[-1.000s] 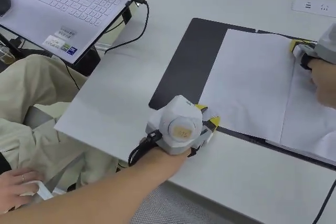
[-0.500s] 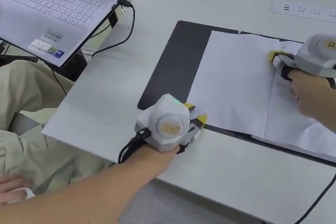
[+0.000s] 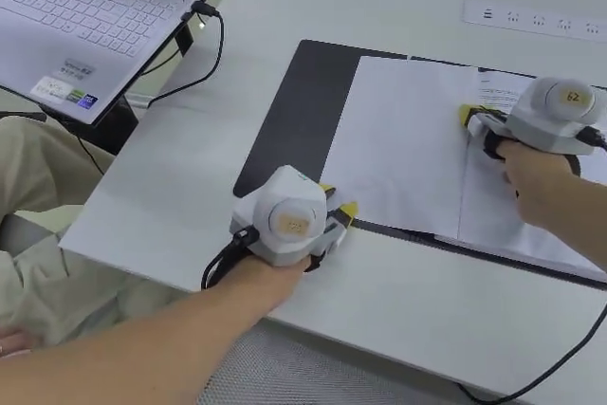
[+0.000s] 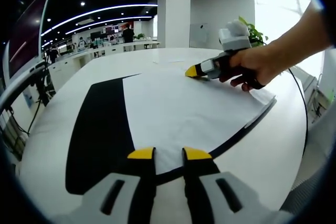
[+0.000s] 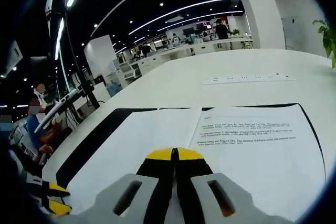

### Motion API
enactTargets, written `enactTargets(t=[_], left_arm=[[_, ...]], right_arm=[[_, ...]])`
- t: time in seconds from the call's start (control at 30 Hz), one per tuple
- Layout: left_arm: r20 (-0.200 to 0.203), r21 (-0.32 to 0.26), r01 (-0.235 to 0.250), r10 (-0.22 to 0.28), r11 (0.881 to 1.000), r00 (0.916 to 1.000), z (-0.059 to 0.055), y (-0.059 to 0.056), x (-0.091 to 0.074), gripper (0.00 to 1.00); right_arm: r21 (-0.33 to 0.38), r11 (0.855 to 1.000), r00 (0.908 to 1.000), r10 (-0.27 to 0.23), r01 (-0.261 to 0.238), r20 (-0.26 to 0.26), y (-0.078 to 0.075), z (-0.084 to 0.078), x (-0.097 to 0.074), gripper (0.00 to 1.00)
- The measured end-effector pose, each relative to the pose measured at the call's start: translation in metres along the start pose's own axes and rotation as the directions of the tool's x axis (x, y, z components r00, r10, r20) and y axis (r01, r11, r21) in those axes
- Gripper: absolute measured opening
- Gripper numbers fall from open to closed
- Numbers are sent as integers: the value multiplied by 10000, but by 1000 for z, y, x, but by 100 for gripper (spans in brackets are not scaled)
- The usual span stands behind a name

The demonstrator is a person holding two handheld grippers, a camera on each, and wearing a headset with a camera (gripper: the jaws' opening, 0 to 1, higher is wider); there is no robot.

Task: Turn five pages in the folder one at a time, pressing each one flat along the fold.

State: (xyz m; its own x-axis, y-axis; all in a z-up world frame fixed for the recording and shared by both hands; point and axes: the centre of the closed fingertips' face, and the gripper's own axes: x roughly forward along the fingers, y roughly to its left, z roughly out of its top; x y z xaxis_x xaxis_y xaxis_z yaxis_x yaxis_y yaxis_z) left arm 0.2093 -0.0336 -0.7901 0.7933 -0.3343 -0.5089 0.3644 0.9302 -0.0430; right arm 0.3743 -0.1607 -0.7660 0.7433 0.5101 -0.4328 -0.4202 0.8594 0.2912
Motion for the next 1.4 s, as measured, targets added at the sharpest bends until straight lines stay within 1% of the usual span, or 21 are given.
enactTargets(t=[0.03, 0.07, 0.13, 0.2, 0.33, 0.43, 0.67, 0.73, 0.83, 1.07, 1.17, 1.4], left_arm=[[7, 10, 5, -5, 10000, 10000, 0, 0, 0, 18], [17, 28, 11, -11, 10000, 10000, 0, 0, 0, 18], [42, 53, 17, -17, 10000, 10000, 0, 0, 0, 18], [80, 59, 18, -18, 10000, 10000, 0, 0, 0, 18], [75, 119, 24, -25, 9999, 10000, 0, -1, 0, 18], [71, 165, 46, -47, 9999, 10000, 0, 0, 0, 18], [82, 122, 50, -51, 9999, 10000, -1, 0, 0, 18], [80, 145, 56, -57, 9999, 10000, -1, 0, 1, 18], [92, 137, 66, -68, 9999, 9999, -1, 0, 1, 18], [116, 145, 67, -69, 9999, 9999, -1, 0, 1, 18], [116, 147, 68, -70, 9999, 9999, -1, 0, 1, 18], [141, 126, 65, -66, 9999, 9999, 0, 0, -1, 18]], right_arm=[[31, 10000, 10000, -25, 25, -8, -3, 0, 2, 0], [40, 10000, 10000, 12, -12, 10, -4, 0, 0, 0], [43, 10000, 10000, 60, -60, 27, 2, -1, -8, 0], [57, 9999, 9999, 136, -136, 5, 4, -4, -11, 0], [140, 9998, 9999, 126, -126, 5, 7, -10, -19, 0], [113, 9997, 9997, 222, -222, -32, 11, -15, -24, 0], [92, 9995, 9996, 288, -287, -36, 16, -21, -36, 0], [58, 9997, 9996, 234, -233, -156, 15, -26, -39, 0], [122, 9995, 9995, 279, -277, -164, 17, -31, -45, 0], [-109, 9987, 9982, 499, -503, -345, 29, -43, -56, 0], [-55, 9989, 9984, 467, -469, -307, 31, -46, -62, 0], [-70, 9985, 9975, 543, -547, -452, 38, -56, -74, 0]])
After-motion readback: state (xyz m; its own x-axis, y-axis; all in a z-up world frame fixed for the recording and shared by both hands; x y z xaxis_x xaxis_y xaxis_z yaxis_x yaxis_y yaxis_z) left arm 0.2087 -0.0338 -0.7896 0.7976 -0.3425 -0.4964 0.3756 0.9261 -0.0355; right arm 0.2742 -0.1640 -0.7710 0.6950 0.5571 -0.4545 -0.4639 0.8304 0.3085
